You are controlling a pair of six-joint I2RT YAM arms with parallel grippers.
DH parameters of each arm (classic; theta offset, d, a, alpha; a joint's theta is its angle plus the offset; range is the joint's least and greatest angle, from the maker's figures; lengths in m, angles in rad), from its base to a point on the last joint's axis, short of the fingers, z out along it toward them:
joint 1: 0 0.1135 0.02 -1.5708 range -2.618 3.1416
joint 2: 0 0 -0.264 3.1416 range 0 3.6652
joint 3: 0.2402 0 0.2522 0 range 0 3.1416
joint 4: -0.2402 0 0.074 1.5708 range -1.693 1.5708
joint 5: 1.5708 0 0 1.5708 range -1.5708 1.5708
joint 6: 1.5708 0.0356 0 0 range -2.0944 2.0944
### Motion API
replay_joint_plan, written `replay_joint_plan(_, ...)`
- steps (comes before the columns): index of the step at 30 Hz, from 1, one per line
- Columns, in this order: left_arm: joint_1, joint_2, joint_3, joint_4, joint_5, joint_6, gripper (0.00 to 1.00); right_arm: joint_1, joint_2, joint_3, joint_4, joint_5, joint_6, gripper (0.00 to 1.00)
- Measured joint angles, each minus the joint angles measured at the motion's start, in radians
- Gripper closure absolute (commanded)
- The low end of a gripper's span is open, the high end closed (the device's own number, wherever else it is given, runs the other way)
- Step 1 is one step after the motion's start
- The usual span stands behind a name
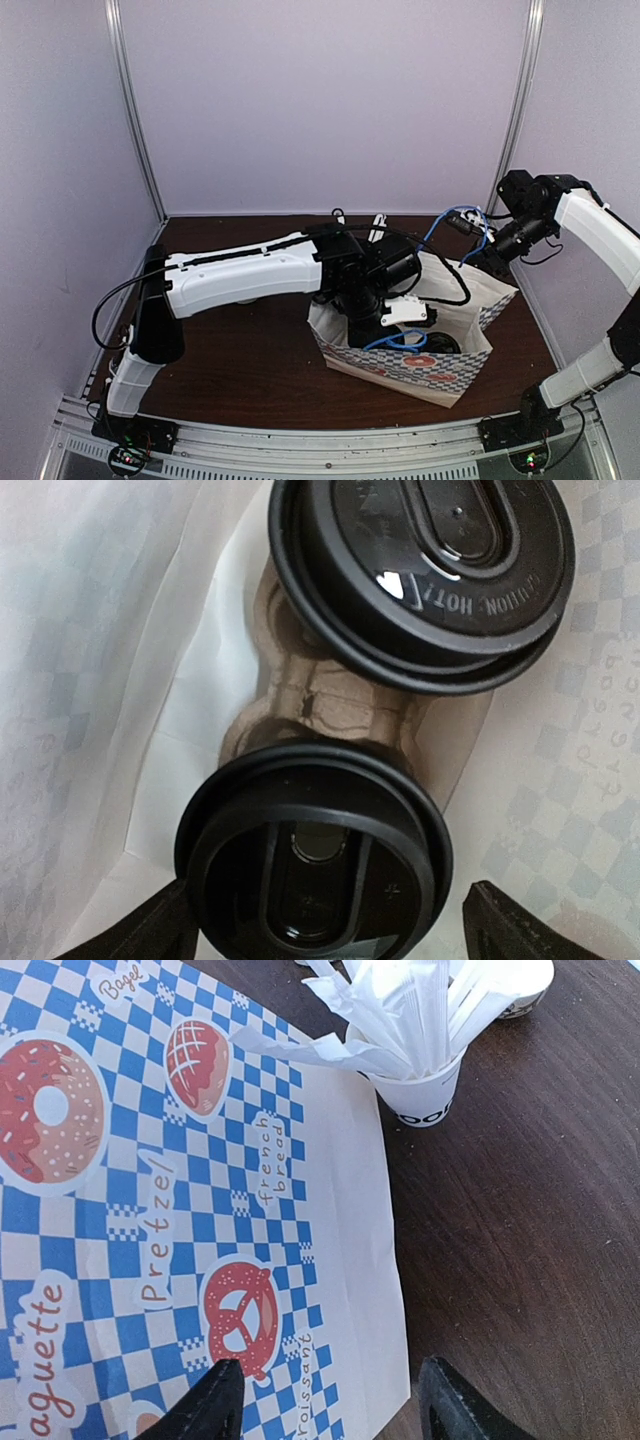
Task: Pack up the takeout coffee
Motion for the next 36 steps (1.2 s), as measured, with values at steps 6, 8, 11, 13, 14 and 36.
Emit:
replay_joint_plan(6,-0.002,-0.008,0.006,-0.021,0.007,-0.008,0.03,0.0,0.006,0.0,-0.001,-0.001,0.0,0.36)
replay_joint_plan(8,-0.002,-0.012,0.014,-0.033,0.01,-0.013,0.02,0.0,0.007,0.0,-0.001,-0.001,0.0,0.37)
replay_joint_plan(11,-0.002,-0.021,0.022,-0.045,0.015,-0.018,0.02,0.0,0.008,0.0,-0.001,-0.001,0.0,0.37)
replay_joint_plan(13,-0.003,-0.021,0.03,-0.047,0.017,-0.022,0.03,-0.001,0.008,0.0,-0.001,-0.001,0.0,0.36)
replay_joint_plan(14,-0.003,-0.021,0.032,-0.046,0.017,-0.023,0.03,-0.001,0.008,0.0,-0.001,-0.001,0.0,0.37)
replay_joint_plan(36,-0.037,-0.109,0.113,-0.063,-0.014,-0.037,0.02,-0.001,0.011,0.0,-0.001,-0.02,0.003,0.37)
